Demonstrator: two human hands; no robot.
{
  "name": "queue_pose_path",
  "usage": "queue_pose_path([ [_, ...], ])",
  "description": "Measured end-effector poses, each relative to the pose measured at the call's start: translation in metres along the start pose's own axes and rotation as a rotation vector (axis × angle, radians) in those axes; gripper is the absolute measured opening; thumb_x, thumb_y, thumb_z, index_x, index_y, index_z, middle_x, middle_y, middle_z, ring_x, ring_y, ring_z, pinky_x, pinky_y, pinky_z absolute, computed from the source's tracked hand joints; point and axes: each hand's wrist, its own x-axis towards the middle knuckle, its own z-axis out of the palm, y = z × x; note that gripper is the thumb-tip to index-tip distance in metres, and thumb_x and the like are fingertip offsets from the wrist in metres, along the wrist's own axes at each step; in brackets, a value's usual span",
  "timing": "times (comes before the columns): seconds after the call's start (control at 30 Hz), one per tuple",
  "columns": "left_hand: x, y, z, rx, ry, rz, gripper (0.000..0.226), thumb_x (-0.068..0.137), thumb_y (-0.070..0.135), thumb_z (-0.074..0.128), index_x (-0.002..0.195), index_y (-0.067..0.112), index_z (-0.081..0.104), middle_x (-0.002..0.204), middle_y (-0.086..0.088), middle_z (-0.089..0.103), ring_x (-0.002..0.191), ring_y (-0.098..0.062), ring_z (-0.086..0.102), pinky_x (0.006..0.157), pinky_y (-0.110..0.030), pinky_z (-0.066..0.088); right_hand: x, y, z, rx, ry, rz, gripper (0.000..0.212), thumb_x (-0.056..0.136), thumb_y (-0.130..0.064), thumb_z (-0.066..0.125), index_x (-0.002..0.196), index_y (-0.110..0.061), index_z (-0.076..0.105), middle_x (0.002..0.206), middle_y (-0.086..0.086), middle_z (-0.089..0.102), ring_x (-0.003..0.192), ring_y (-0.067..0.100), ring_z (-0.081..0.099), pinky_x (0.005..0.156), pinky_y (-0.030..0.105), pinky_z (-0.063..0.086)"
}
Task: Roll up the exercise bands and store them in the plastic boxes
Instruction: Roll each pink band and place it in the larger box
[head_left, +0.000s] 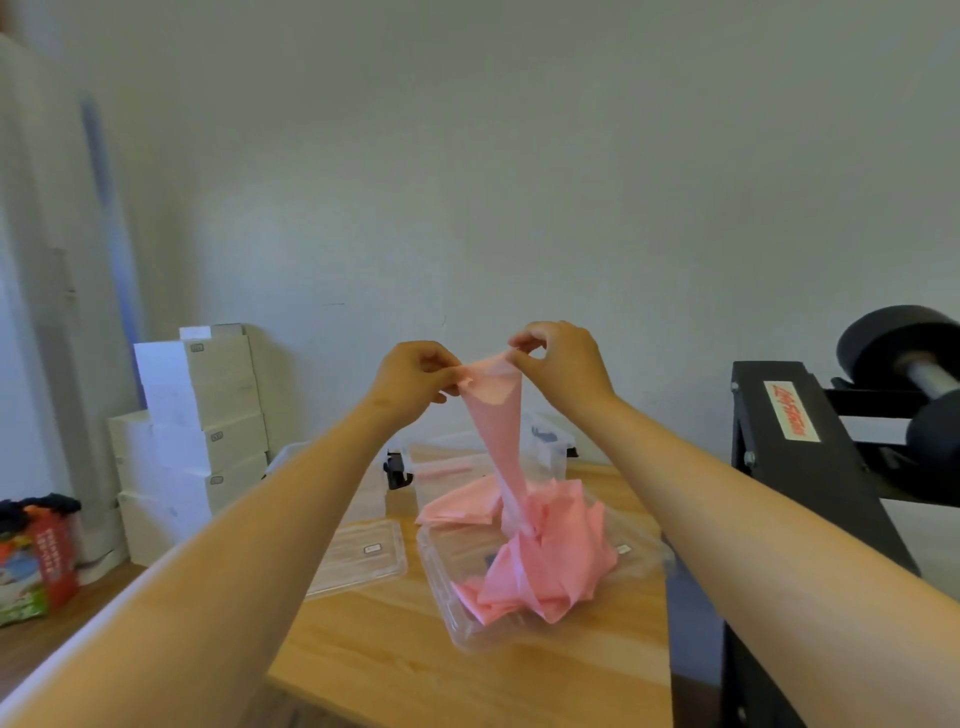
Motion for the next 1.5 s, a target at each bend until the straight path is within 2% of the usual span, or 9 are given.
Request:
queue_pose_path([
  [0.27, -0.032, -0.039, 0.017, -0.029, -0.134, -0.174, 0.015, 0.094, 0.016, 0.063, 0.083, 0.006, 0.066, 0.081, -0.010, 0.072, 0.069, -0.018, 0.069, 0.066, -0.027, 0.055, -0.032, 0.022, 0.027, 0.267, -0.281, 0.173, 0.038, 0.085, -0.005, 0.064, 0.123, -0.012, 0.062, 0.115, 0.000, 0.065, 0.096, 0.012, 0.064, 0.081, 0.020, 0.048],
  [0.4, -0.061, -0.075, 0.024, 0.032, -0.184, -0.248, 0.015, 0.092, 0.010, 0.064, 0.077, 0.007, 0.066, 0.074, -0.007, 0.071, 0.064, -0.017, 0.068, 0.065, -0.029, 0.055, -0.070, 0.037, 0.050, 0.260, -0.370, 0.233, 0.029, 0.081, -0.001, 0.067, 0.110, -0.006, 0.068, 0.104, 0.004, 0.069, 0.095, 0.014, 0.065, 0.094, 0.027, 0.049],
  [0.57, -0.103, -0.123, 0.048, 0.099, -0.288, -0.333, 0.018, 0.091, 0.003, 0.063, 0.074, 0.009, 0.065, 0.070, -0.003, 0.067, 0.053, -0.003, 0.063, 0.059, -0.024, 0.051, -0.127, 0.056, 0.082, 0.192, -0.538, 0.285, 0.024, 0.081, 0.000, 0.068, 0.103, -0.005, 0.071, 0.105, 0.007, 0.071, 0.097, 0.014, 0.064, 0.090, 0.021, 0.047],
  [0.73, -0.132, -0.160, 0.080, 0.199, -0.366, -0.415, 0.013, 0.089, 0.011, 0.068, 0.076, 0.009, 0.069, 0.081, -0.014, 0.071, 0.062, -0.016, 0.064, 0.068, -0.032, 0.056, -0.174, 0.073, 0.112, 0.101, -0.666, 0.377, 0.024, 0.080, -0.007, 0.072, 0.103, -0.008, 0.071, 0.105, 0.006, 0.070, 0.092, 0.015, 0.063, 0.087, 0.027, 0.050],
  [0.83, -0.140, -0.174, 0.096, 0.244, -0.343, -0.519, 0.017, 0.090, 0.020, 0.068, 0.079, 0.007, 0.066, 0.073, -0.006, 0.069, 0.054, -0.014, 0.062, 0.065, -0.032, 0.057, -0.192, 0.075, 0.123, -0.018, -0.730, 0.364, 0.026, 0.076, -0.020, 0.076, 0.101, -0.013, 0.071, 0.104, 0.001, 0.070, 0.097, 0.016, 0.063, 0.086, 0.026, 0.048],
  [1.0, -0.145, -0.174, 0.114, 0.067, -0.267, -0.660, 0.014, 0.091, 0.014, 0.066, 0.084, 0.002, 0.063, 0.067, -0.009, 0.067, 0.051, -0.016, 0.062, 0.052, -0.027, 0.055, -0.210, 0.066, 0.137, -0.239, -0.672, 0.234, 0.035, 0.078, -0.043, 0.067, 0.099, -0.015, 0.065, 0.104, 0.001, 0.057, 0.094, 0.022, 0.056, 0.076, 0.032, 0.047],
  [1.17, -0.150, -0.174, 0.115, -0.028, -0.250, -0.655, 0.005, 0.089, 0.007, 0.068, 0.087, 0.005, 0.064, 0.069, -0.012, 0.068, 0.061, -0.021, 0.065, 0.070, -0.039, 0.059, -0.207, 0.068, 0.134, -0.210, -0.639, 0.261, 0.021, 0.087, -0.025, 0.057, 0.067, -0.018, 0.056, 0.083, 0.001, 0.058, 0.080, 0.024, 0.055, 0.063, 0.031, 0.039],
  [1.37, -0.153, -0.167, 0.112, -0.070, -0.232, -0.610, 0.016, 0.089, 0.016, 0.069, 0.096, 0.004, 0.063, 0.082, -0.012, 0.069, 0.068, -0.023, 0.066, 0.063, -0.030, 0.057, -0.197, 0.077, 0.124, 0.294, -0.458, 0.536, 0.023, 0.085, -0.016, 0.065, 0.062, -0.017, 0.064, 0.063, -0.002, 0.062, 0.064, 0.014, 0.055, 0.068, 0.031, 0.047],
  [1.5, -0.152, -0.161, 0.110, -0.087, -0.205, -0.502, 0.004, 0.090, 0.010, 0.066, 0.090, 0.006, 0.067, 0.084, -0.007, 0.065, 0.067, -0.018, 0.063, 0.059, -0.023, 0.056, -0.195, 0.077, 0.116, 0.417, -0.424, 0.558, 0.027, 0.085, -0.014, 0.066, 0.059, -0.020, 0.062, 0.059, -0.002, 0.060, 0.063, 0.015, 0.056, 0.075, 0.040, 0.054],
])
